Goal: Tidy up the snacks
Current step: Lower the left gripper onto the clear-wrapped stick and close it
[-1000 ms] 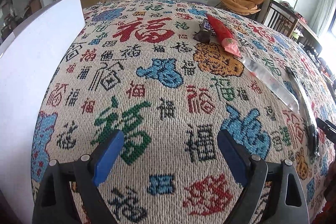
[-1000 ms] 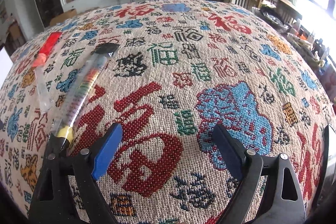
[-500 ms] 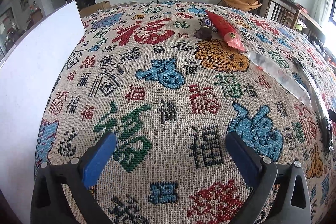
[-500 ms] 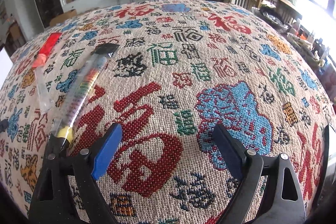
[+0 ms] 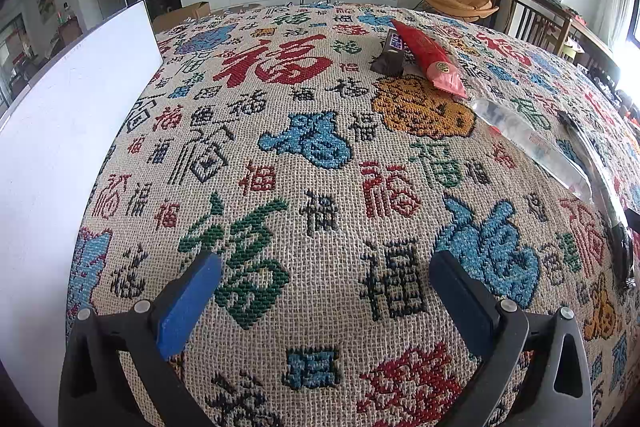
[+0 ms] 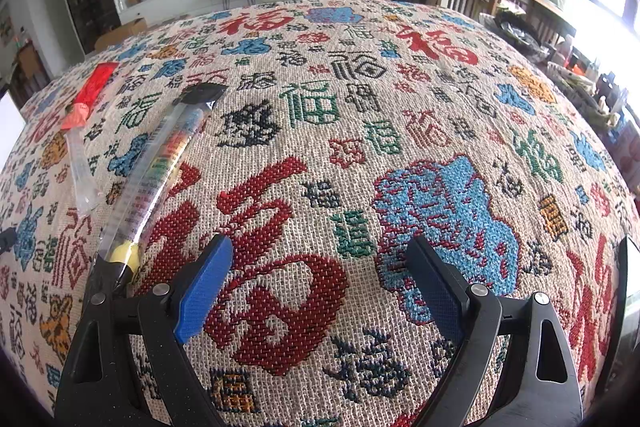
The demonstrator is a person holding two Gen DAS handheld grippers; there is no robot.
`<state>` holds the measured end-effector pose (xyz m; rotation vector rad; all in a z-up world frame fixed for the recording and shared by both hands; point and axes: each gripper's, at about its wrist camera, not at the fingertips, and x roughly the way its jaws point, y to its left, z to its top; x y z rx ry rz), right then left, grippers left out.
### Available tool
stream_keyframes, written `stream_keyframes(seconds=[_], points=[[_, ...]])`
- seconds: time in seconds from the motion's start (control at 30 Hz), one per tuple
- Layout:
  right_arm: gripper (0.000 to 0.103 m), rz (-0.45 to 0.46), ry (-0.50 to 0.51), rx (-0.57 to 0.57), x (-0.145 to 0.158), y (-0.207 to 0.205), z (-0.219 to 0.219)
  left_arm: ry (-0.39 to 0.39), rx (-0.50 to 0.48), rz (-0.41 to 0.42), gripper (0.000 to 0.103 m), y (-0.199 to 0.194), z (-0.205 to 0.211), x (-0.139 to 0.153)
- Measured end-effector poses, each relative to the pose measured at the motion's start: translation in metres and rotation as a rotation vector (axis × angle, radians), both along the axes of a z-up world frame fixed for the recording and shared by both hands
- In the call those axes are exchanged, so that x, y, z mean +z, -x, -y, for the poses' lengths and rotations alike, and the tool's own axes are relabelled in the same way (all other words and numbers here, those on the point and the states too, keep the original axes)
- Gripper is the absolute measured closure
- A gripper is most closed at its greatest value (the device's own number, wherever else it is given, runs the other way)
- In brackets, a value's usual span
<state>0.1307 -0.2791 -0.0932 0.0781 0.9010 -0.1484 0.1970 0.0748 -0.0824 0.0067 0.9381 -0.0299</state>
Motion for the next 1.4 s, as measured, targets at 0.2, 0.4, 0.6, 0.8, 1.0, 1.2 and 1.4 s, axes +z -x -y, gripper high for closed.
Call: stream_keyframes(seconds=[0.2, 0.4, 0.6, 0.8, 1.0, 1.2, 1.4], points=[[0.012, 0.0, 0.001, 0.0, 0.0, 0.0, 0.0, 0.0, 0.0, 0.001, 0.0, 0.0, 0.0, 0.0], [0.012, 0.0, 0.001, 0.0, -0.001, 0.0, 0.0, 0.0, 0.0, 0.001, 0.0, 0.0, 0.0, 0.0], [0.012, 0.0, 0.001, 0.001, -0.001, 0.0, 0.0, 0.0, 0.0, 0.001, 0.0, 0.001, 0.0, 0.0], [0.012, 0.001, 0.0, 0.001, 0.0, 0.0, 0.0, 0.0, 0.0, 0.002, 0.0, 0.001, 0.0, 0.0], [0.012, 0.001, 0.0, 0.001, 0.0, 0.0, 0.0, -0.001, 0.001, 0.001, 0.0, 0.001, -0.001, 0.0], [0.012, 0.001, 0.0, 0.001, 0.0, 0.001, 0.001, 0.003, 0.001, 0.001, 0.0, 0.001, 0.0, -0.001], [0.012, 0.001, -0.001, 0.002, -0.001, 0.0, 0.001, 0.037, 0.076, -0.17, 0.0, -0.011, 0.007, 0.004]])
